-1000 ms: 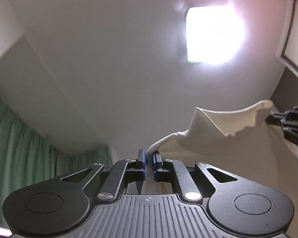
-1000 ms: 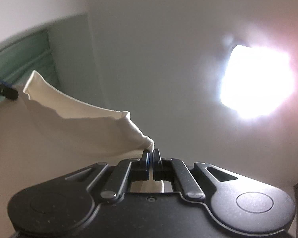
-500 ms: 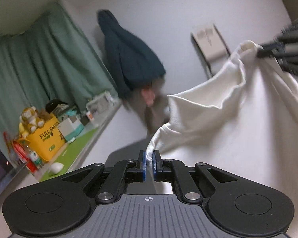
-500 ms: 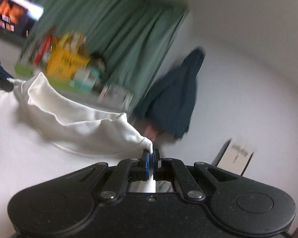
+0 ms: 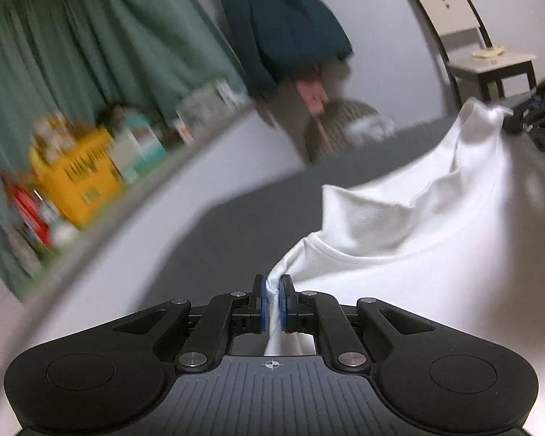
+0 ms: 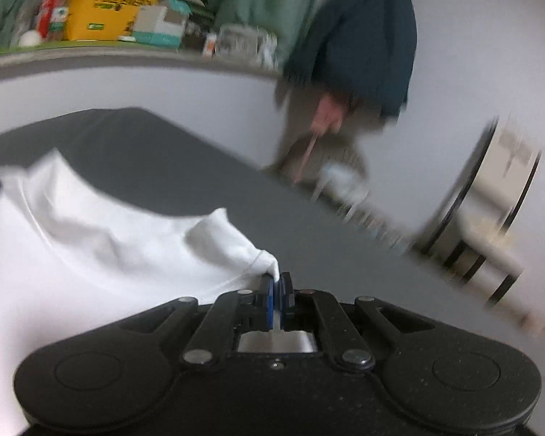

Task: Fold clothes
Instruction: 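Lower the shirt onto the bed and open both grippers, then grasp the cuff of the shirt sleeve with the right gripper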

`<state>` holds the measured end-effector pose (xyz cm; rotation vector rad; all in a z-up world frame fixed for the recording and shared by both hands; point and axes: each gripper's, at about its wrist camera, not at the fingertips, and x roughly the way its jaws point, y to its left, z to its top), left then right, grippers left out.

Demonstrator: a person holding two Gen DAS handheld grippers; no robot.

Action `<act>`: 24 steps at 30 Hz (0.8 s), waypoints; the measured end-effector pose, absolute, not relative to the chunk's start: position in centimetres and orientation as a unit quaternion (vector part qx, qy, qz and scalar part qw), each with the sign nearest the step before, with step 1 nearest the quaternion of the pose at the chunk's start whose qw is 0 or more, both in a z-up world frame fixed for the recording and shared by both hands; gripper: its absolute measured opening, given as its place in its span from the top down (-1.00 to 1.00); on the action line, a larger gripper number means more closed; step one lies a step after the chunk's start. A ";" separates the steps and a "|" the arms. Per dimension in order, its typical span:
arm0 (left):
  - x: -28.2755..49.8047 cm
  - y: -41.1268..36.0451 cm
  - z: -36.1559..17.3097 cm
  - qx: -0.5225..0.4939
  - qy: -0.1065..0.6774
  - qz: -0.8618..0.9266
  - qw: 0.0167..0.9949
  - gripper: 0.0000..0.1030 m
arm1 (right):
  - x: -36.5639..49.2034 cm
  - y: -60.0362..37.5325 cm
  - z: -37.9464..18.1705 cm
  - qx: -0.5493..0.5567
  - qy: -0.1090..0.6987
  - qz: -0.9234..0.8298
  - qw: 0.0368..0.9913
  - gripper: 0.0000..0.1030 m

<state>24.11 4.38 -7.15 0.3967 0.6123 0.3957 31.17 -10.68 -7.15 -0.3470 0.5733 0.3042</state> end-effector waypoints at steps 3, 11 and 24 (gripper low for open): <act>25.0 5.4 -10.1 0.164 0.335 0.179 0.910 0.86 | 31.4 -12.6 -8.9 -0.140 0.323 0.171 0.920 0.83; 24.0 8.2 -10.5 0.128 0.334 0.241 0.902 -0.99 | 28.8 -20.0 -5.8 -0.077 0.323 0.239 0.913 0.06; 6.3 4.8 -4.5 0.063 0.467 0.055 0.880 -0.99 | 16.7 -31.7 -8.8 0.042 0.441 0.274 0.854 0.34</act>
